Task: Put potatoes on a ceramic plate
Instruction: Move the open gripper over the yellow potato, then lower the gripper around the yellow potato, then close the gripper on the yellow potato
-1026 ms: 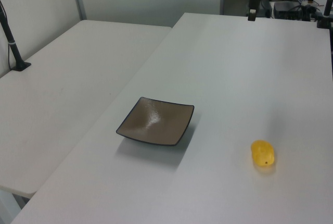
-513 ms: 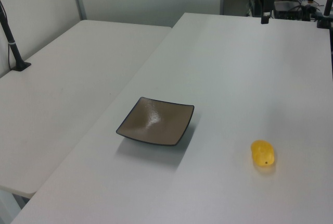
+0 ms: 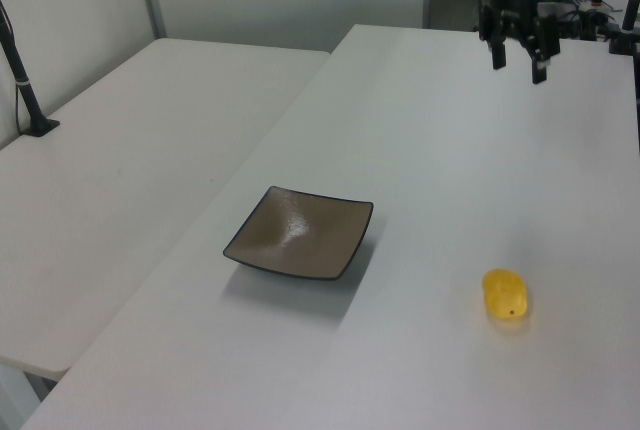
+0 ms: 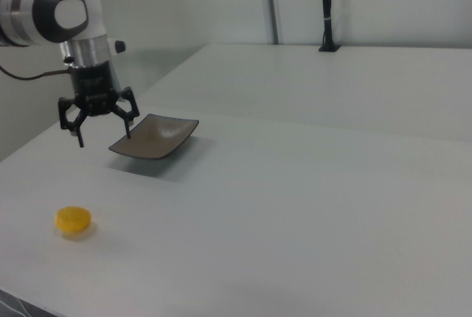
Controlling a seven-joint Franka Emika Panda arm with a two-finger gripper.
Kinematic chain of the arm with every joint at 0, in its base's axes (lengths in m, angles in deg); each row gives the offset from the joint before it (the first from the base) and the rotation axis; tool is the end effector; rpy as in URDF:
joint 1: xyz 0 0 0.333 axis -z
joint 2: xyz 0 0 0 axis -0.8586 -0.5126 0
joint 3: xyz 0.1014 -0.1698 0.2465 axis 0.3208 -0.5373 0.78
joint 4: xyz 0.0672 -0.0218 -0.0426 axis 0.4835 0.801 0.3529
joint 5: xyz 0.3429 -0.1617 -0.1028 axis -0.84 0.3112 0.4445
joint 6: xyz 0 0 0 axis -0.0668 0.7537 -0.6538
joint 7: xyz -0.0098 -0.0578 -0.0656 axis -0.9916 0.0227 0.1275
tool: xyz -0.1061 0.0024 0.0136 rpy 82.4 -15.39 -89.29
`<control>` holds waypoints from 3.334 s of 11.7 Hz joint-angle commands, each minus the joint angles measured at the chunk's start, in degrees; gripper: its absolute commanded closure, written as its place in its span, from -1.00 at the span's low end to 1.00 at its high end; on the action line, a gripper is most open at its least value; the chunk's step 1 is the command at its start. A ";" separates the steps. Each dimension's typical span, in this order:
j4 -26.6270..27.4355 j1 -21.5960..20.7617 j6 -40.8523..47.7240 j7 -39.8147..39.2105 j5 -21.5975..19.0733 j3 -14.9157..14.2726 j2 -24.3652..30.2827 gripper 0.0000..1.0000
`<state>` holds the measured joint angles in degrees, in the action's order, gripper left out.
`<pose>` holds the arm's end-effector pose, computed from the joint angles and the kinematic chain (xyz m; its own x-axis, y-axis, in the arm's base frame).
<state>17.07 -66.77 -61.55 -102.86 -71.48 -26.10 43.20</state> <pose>0.4971 0.1464 0.5659 0.5736 0.8098 -0.1232 0.8023 -0.5858 -0.1148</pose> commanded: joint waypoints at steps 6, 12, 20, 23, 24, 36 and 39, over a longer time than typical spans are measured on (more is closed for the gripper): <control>14.96 -0.83 -10.76 -5.53 3.68 14.60 1.69 -1.00; 20.08 -2.59 -22.10 -17.49 4.92 18.57 -1.72 -1.00; 19.99 -5.40 -33.80 -22.15 11.33 18.49 -11.13 -0.97; 19.90 -6.19 -35.48 -21.54 13.35 18.49 -13.33 -0.97; 19.90 -6.28 -35.48 -21.36 13.36 18.57 -13.86 -0.97; 19.55 -7.34 -36.10 -16.81 13.88 18.57 -16.06 0.89; 15.62 -6.38 -29.53 -14.86 11.96 18.57 -13.52 0.90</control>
<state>36.32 -73.55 -96.69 -119.63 -58.64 -7.27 27.38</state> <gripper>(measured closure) 0.370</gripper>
